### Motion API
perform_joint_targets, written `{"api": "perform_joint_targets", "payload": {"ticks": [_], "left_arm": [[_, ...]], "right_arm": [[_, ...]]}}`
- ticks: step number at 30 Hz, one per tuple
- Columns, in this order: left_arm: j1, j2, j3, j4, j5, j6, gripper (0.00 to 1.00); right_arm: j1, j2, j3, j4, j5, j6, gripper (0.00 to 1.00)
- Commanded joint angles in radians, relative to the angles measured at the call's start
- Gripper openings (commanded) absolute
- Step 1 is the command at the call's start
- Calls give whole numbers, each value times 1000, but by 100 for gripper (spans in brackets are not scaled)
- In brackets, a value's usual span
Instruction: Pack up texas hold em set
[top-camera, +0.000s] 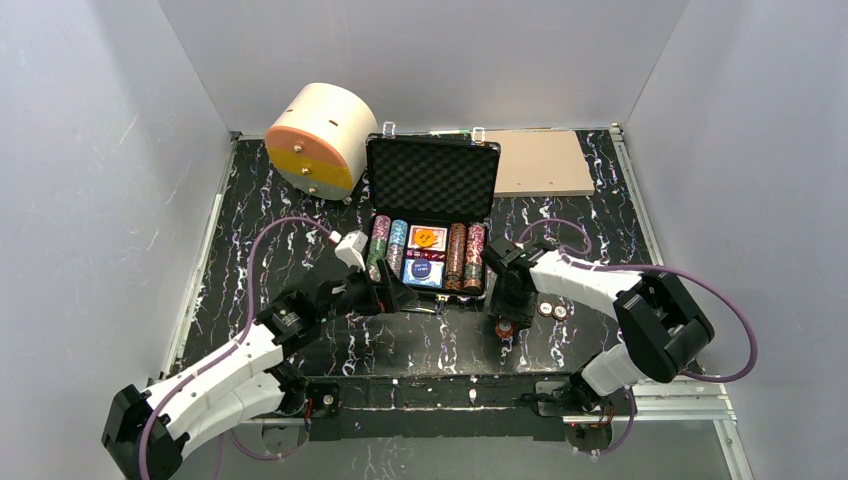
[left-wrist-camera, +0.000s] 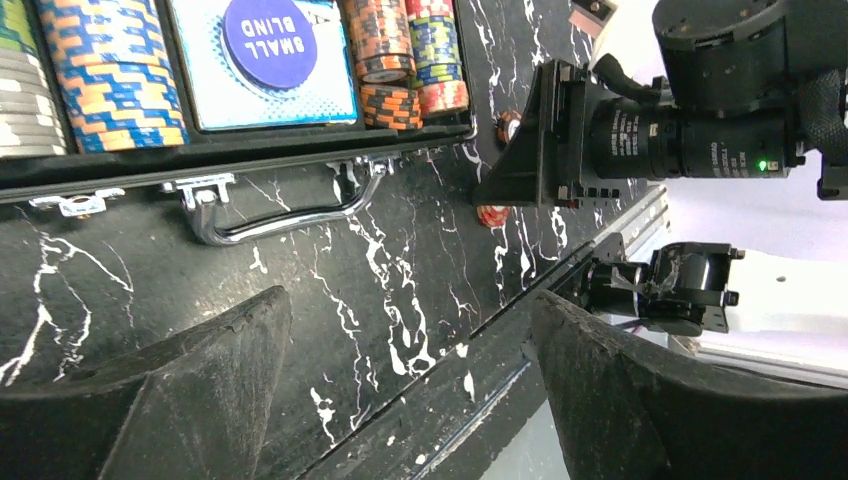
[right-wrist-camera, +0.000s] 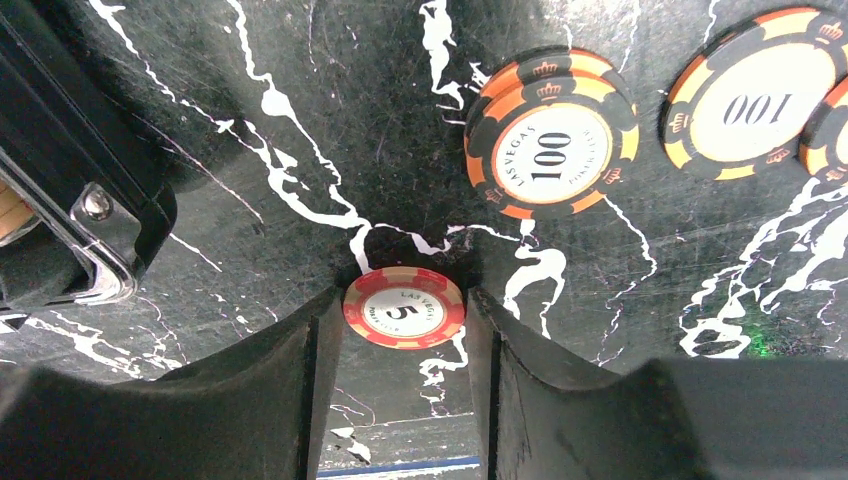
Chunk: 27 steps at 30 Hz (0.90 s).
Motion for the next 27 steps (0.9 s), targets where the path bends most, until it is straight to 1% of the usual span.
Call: {"api": "perform_joint_targets", "payload": {"ticks": [1,4,9,12,18,23,27], "left_arm": [[-21,-10,-38,57,47,-49,87],[-54,36,-48,57,19,-57,86],[-164,127,-60,123,-60,-83,86],[-226,199,-55,191,-96,-95,86],[-314,378,-19,343,-156,-108,87],[-399,451,0,436,-242,-113,91],[-439,500,9,498,-281,-117,93]], "right_arm": [[9,115,-104,-6,37,0,57],[13,121,-121,0,34,5,55],[15,110,-114,5,40,19,36],[13,88,-90,0,49,28,31],[6,15,5,-53,44,57,29],[-28,-39,70,-101,6,72,29],[-78,-77,95,-121,-29,50,30]]}}
